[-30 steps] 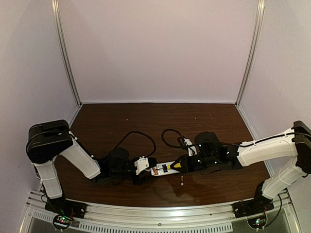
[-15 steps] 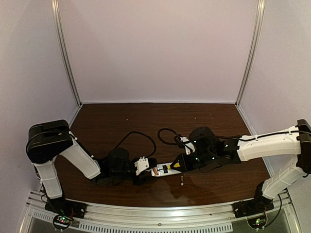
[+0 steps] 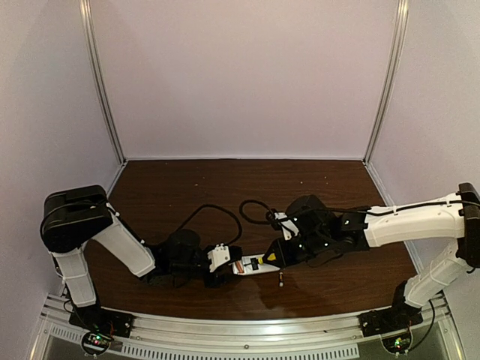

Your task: Unload the batteries from the remote control

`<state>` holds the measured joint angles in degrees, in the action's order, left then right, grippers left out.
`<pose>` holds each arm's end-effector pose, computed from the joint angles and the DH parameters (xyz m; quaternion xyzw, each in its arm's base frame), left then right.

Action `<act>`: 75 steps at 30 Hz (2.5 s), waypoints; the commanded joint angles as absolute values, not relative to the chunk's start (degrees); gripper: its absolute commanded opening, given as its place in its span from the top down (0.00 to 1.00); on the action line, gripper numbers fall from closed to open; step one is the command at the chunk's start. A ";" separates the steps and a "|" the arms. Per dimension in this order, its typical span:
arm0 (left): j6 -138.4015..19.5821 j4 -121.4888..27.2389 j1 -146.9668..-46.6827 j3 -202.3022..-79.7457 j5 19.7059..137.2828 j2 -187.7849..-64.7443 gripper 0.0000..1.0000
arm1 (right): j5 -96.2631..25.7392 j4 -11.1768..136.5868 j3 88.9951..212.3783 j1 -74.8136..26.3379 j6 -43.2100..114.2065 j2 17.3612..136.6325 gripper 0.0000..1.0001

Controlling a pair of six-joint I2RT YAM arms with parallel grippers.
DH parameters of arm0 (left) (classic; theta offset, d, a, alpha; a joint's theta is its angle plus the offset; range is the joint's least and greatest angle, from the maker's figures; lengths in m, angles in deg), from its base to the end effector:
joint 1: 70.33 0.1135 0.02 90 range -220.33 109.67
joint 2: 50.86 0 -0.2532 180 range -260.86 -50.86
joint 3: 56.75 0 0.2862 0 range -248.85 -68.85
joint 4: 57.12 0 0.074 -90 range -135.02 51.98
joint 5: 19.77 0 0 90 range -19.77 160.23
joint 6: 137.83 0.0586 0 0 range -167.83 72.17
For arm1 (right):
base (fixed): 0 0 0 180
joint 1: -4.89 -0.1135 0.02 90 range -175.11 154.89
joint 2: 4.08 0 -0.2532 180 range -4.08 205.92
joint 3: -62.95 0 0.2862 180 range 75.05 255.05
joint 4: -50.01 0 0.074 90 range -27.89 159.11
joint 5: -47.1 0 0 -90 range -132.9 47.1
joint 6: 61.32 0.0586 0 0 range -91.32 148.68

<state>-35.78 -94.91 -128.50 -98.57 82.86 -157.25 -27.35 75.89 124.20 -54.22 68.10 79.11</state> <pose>0.1639 -0.2884 0.0388 0.5340 0.6593 -0.2902 0.4426 0.1626 0.3024 0.1613 -0.2060 0.9025 0.3525 0.1370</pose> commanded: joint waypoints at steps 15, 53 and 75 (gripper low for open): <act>-35.70 -99.61 -128.15 -99.27 81.50 -155.37 1.00 | -30.56 86.68 132.27 -57.62 68.70 80.78 1.00; -35.64 -99.78 -128.14 -99.09 81.57 -155.10 1.00 | -34.88 85.94 135.40 -58.70 67.64 86.97 1.00; -35.71 -99.97 -128.10 -99.18 81.84 -155.45 1.00 | -32.97 75.52 137.16 -61.20 67.90 88.31 1.00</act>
